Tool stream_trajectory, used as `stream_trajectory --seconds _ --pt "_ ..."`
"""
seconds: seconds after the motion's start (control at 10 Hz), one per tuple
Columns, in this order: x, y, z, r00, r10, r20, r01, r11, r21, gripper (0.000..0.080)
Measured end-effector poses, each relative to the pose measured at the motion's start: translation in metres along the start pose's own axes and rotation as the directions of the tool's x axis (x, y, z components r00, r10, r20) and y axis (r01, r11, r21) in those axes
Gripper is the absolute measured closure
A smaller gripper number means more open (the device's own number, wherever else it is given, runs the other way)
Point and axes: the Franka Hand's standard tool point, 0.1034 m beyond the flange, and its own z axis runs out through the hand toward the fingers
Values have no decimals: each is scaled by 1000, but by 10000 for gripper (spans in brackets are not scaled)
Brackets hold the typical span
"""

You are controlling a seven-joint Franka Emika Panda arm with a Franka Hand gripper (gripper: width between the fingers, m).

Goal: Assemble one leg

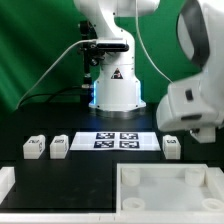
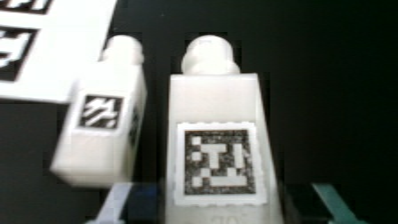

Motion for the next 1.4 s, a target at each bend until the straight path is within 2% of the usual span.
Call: stream_trajectory --seconds 0.1,0.2,0.3,0.4,0.5,0.6,0.7,0.8,0.9,1.1,1.2,1.3,1.4 --pt "-14 6 -24 1000 -22 13 22 1000 7 508" --pt "-6 9 -51 997 -37 -74 38 999 17 508" --pt "-12 13 -84 967 -30 -254 36 999 16 508" --pt "-28 17 -78 925 -22 -380 23 1000 -2 508" --pt "-28 17 -64 909 -24 -417 22 1000 -10 508" --pt "-19 17 -72 857 -24 -515 24 1000 -6 508" --pt "-21 21 -76 819 -24 -574 23 1000 -9 508" --pt "-14 33 -103 746 -76 -662 67 997 -39 508" --pt "-3 46 -134 653 -77 -753 68 997 -43 508" --pt "19 53 -164 494 -117 -861 91 992 -83 508" --pt "22 49 -174 435 -110 -894 86 993 -81 508" --pt "21 53 -177 312 -114 -943 76 993 -95 508" --pt "20 56 -171 227 -111 -968 63 993 -99 508"
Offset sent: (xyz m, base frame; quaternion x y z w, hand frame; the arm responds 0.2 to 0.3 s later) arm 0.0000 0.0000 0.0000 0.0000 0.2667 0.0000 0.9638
